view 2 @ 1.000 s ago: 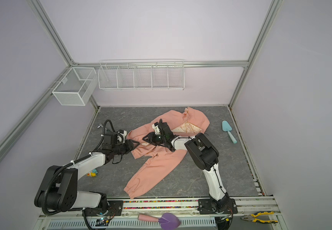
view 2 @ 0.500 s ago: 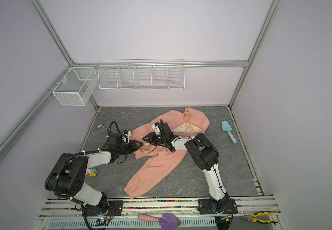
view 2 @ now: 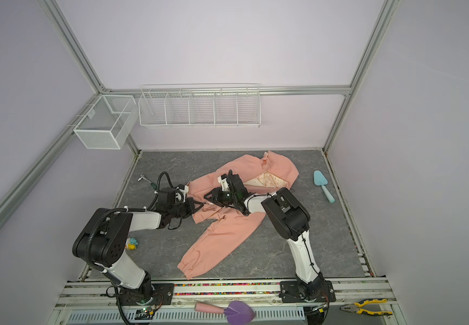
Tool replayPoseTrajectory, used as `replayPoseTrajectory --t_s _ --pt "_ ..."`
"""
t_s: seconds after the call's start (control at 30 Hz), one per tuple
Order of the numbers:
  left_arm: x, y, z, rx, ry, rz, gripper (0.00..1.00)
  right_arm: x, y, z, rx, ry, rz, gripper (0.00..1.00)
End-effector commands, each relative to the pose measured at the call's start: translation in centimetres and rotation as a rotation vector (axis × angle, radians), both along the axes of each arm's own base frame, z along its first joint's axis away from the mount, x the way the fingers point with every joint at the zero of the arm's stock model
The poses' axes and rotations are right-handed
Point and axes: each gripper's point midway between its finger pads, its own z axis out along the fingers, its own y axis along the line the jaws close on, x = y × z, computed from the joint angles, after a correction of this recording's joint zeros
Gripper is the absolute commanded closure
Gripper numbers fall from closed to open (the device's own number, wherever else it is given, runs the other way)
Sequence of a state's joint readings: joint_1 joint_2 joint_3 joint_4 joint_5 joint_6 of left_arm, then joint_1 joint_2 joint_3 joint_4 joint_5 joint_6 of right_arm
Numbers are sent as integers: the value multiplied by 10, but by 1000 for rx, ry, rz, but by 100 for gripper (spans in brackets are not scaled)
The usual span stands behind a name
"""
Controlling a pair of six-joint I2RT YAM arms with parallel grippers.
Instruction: Zip up the jacket
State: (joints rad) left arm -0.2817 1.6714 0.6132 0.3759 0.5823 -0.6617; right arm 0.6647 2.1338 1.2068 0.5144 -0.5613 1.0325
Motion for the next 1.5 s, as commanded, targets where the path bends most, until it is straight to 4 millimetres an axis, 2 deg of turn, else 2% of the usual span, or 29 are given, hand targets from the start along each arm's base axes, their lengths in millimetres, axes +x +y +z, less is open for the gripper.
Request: replayPoseTrajectory --t_s 0.0,0.3,0.57,0.73,1.03,1.17,1.37,1.47 --pt "11 -13 41 -65 -120 -48 100 -2 -12 28 36 -20 -2 57" --pt "2 -40 105 -227 -227 -232 100 -6 -42 57 85 -40 -26 46" --pt "-10 -54 132 -358 -241 -359 100 0 -48 96 237 -67 -31 41" --pt "-11 -54 139 -362 -256 -366 100 0 -55 108 249 -86 -46 40" --pt "-16 -54 141 -340 -252 -381 100 -2 -73 114 178 -126 -78 37" --pt "-17 -55 143 -332 -256 -385 100 1 -71 117 180 -129 -75 37" --pt "-21 -61 149 -336 -272 -406 100 -5 -47 111 176 -108 -18 36" --pt "-22 -61 152 -342 -280 -409 100 -8 -42 106 181 -99 -15 36"
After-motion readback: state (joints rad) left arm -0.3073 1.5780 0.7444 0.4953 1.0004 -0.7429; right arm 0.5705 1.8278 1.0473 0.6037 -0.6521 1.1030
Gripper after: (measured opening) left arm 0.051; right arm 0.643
